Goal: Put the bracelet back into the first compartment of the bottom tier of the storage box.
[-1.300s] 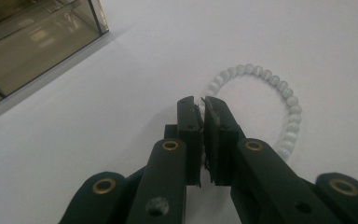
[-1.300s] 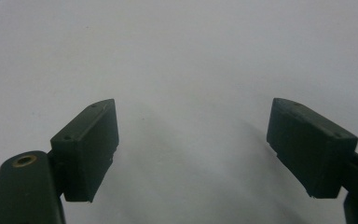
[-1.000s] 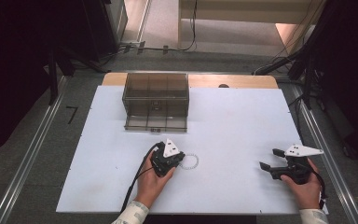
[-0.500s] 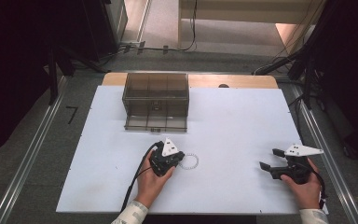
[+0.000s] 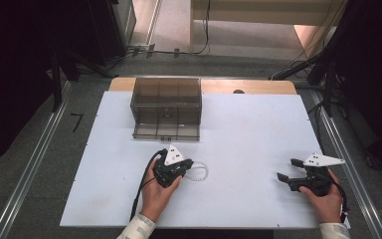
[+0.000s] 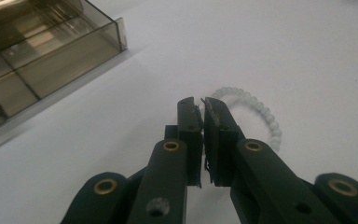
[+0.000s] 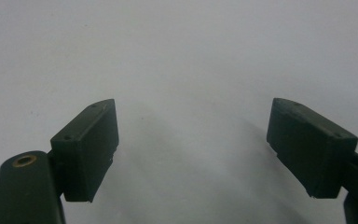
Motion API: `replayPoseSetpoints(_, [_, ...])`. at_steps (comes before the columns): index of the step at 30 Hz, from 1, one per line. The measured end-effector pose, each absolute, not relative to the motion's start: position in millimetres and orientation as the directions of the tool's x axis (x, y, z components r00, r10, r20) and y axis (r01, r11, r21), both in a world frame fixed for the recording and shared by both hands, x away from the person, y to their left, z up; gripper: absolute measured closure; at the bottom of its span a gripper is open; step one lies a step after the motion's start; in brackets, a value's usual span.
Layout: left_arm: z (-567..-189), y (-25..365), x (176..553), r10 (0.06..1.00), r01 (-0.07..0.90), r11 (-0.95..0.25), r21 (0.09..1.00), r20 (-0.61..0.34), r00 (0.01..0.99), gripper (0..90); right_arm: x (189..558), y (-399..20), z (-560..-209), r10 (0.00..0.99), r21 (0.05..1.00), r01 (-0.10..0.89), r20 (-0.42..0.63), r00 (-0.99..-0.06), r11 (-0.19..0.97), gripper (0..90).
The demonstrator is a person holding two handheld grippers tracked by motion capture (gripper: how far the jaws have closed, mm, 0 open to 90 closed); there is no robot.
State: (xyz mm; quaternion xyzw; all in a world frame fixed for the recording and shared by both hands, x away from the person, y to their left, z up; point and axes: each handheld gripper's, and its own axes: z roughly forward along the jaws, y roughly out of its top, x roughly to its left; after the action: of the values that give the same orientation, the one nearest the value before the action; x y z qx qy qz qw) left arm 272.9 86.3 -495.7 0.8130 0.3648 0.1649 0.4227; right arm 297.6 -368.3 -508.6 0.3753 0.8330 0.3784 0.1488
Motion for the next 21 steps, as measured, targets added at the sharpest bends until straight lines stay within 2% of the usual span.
replayPoseSetpoints(21, [-474.2,115.1,278.3,0.779,0.446,-0.307,0.841,-0.048,0.626,86.9,297.9,-368.3,-508.9,0.739,0.741,0.516,0.041,-0.672,0.429,15.5])
